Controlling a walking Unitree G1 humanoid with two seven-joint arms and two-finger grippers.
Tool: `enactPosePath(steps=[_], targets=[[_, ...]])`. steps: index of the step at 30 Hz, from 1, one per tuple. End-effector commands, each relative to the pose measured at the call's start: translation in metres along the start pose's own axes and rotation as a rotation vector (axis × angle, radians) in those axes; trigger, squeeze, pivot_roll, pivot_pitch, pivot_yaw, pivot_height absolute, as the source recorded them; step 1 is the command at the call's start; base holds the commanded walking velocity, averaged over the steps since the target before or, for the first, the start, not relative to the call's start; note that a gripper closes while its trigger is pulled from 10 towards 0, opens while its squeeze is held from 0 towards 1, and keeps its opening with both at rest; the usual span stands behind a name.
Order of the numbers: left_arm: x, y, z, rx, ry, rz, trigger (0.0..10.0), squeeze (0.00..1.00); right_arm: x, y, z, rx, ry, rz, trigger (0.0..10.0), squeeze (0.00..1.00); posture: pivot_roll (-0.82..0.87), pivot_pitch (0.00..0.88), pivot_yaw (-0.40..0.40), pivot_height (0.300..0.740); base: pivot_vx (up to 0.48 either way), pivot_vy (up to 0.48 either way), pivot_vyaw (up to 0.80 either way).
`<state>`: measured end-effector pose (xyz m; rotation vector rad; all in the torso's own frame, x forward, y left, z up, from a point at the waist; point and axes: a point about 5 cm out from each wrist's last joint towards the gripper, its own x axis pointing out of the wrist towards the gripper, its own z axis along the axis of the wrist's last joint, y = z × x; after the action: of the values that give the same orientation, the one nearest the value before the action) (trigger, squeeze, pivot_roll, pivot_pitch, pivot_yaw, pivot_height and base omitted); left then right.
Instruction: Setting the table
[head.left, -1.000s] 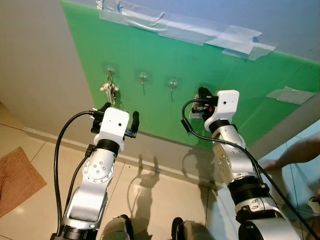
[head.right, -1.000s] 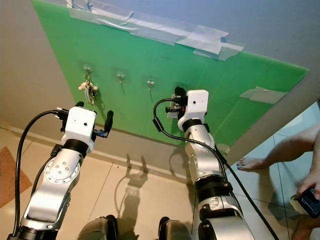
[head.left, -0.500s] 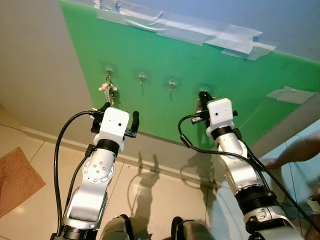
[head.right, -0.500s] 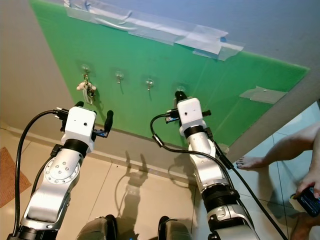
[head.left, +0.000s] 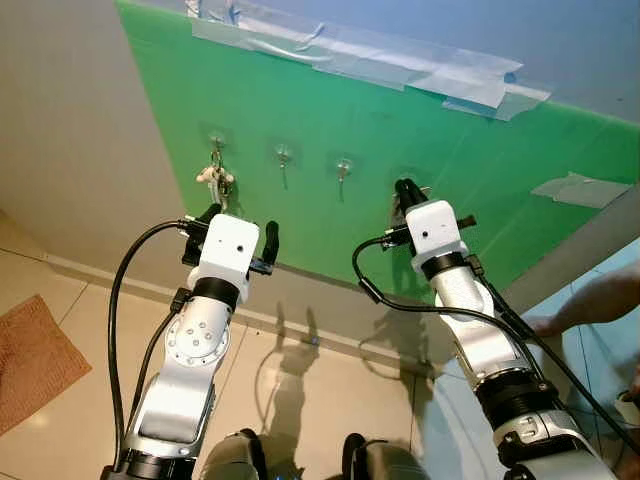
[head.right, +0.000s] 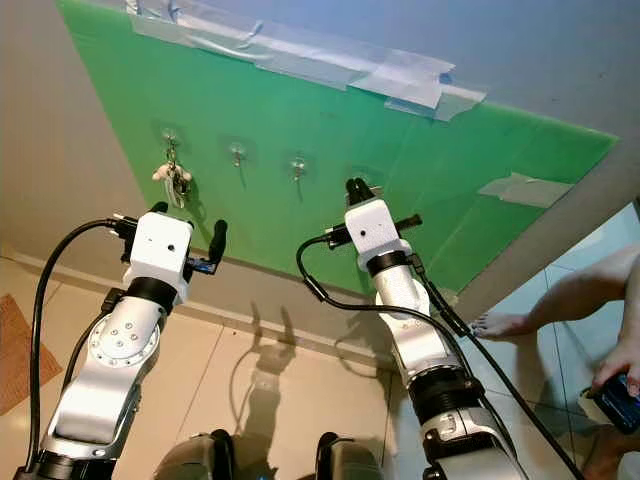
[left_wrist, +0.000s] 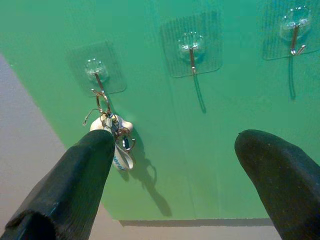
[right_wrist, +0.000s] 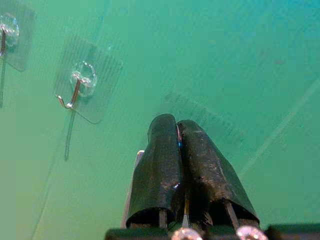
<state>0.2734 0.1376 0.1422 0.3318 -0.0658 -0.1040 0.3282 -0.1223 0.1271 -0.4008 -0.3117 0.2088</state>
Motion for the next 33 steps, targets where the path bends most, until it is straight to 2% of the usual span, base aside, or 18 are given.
enactPosePath(steps=[1,11,20,21,22,23,26,27,33], targets=[[0.0,-0.001,0.004,0.01,-0.018,0.0,10.0,0.0,0.001,0.0,0.002,-0.037,-0.028,0.017,10.0,0.0,0.03,0.154,-0.072,0.74,0.0,0.0,0.0],[0.001,-0.001,0.005,0.014,-0.021,-0.001,10.0,0.0,0.006,0.006,-0.003,-0.126,-0.031,0.096,10.0,0.0,0.03,0.16,-0.066,0.74,0.0,0.0,0.0],[0.0,0.0,0.004,0.013,-0.02,0.008,10.0,0.0,0.01,0.009,-0.002,-0.129,-0.042,0.112,10.0,0.0,0.04,0.161,-0.071,0.74,0.0,0.0,0.0],[0.0,0.0,0.004,0.013,-0.02,0.008,10.0,0.0,0.012,0.006,-0.004,-0.052,-0.013,0.075,10.0,0.0,0.04,0.161,-0.071,0.74,0.0,0.0,0.0],[0.0,0.0,0.004,0.013,-0.02,0.008,10.0,0.0,0.012,0.006,-0.004,-0.052,-0.013,0.075,10.0,0.0,0.04,0.161,-0.071,0.74,0.0,0.0,0.0],[0.0,0.0,0.004,0.013,-0.02,0.007,10.0,0.0,0.014,-0.001,-0.006,0.046,0.027,0.016,10.0,0.0,0.04,0.162,-0.069,0.74,0.0,0.0,0.0],[0.0,0.0,0.004,0.013,-0.02,0.006,10.0,0.0,0.017,-0.012,-0.01,0.176,0.086,-0.086,10.0,0.0,0.04,0.162,-0.069,0.74,0.0,0.0,0.0],[0.0,0.0,0.004,0.013,-0.021,0.006,10.0,0.0,0.017,-0.017,-0.014,0.26,0.122,-0.144,10.0,0.0,0.04,0.162,-0.069,0.74,0.0,0.0,0.0],[0.001,0.0,0.004,0.014,-0.022,0.003,10.0,0.0,0.017,-0.018,-0.015,0.291,0.13,-0.157,10.0,0.0,0.03,0.16,-0.067,0.74,0.0,0.0,0.0]])
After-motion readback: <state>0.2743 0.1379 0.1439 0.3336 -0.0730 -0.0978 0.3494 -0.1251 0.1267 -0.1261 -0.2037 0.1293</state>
